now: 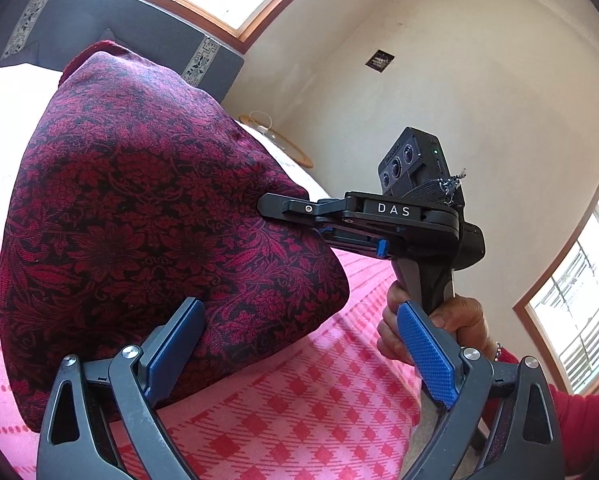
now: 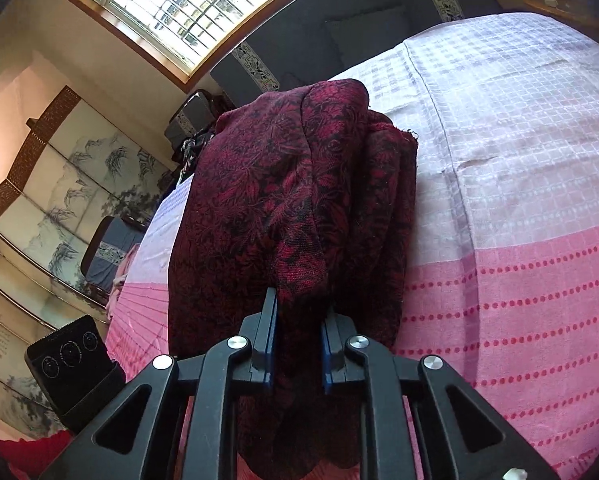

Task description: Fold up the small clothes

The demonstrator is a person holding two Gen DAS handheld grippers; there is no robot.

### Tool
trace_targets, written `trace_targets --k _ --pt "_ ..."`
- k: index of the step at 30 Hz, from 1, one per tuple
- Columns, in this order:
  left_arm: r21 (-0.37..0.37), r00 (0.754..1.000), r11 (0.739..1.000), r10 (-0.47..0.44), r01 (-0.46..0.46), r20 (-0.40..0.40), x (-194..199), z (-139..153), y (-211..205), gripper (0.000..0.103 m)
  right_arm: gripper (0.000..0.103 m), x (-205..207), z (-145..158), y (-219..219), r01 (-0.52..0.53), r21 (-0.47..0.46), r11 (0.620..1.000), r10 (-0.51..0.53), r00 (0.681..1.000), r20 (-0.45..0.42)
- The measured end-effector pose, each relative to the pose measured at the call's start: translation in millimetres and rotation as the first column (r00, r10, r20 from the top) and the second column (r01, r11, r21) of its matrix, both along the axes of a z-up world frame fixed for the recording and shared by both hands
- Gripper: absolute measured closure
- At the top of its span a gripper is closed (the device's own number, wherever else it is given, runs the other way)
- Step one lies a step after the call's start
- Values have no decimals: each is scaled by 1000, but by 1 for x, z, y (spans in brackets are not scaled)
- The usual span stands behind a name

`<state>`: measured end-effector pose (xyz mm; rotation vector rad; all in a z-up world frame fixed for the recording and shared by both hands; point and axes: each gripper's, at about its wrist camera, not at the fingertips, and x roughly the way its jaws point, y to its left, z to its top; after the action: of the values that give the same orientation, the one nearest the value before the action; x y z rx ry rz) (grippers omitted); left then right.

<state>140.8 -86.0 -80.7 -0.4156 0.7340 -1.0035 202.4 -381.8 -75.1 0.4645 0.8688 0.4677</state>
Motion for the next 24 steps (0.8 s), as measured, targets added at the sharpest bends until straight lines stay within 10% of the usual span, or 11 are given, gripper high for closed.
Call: trace_targets --k 4,9,17,24 --pt "25 1000 1000 8 -8 0 4 2 -7 7 93 -7 21 -1 43 -17 999 -41 993 115" --pt "63 999 997 -40 39 13 -1 2 -14 7 93 -17 -27 -16 99 29 995 -100 995 21" --pt "80 1000 997 -5 7 -23 -4 13 -5 7 85 -21 -21 -19 121 60 991 -122 992 25" --pt "315 984 934 143 -169 106 -7 32 -3 6 70 -36 -21 -15 153 -38 987 -152 988 35"
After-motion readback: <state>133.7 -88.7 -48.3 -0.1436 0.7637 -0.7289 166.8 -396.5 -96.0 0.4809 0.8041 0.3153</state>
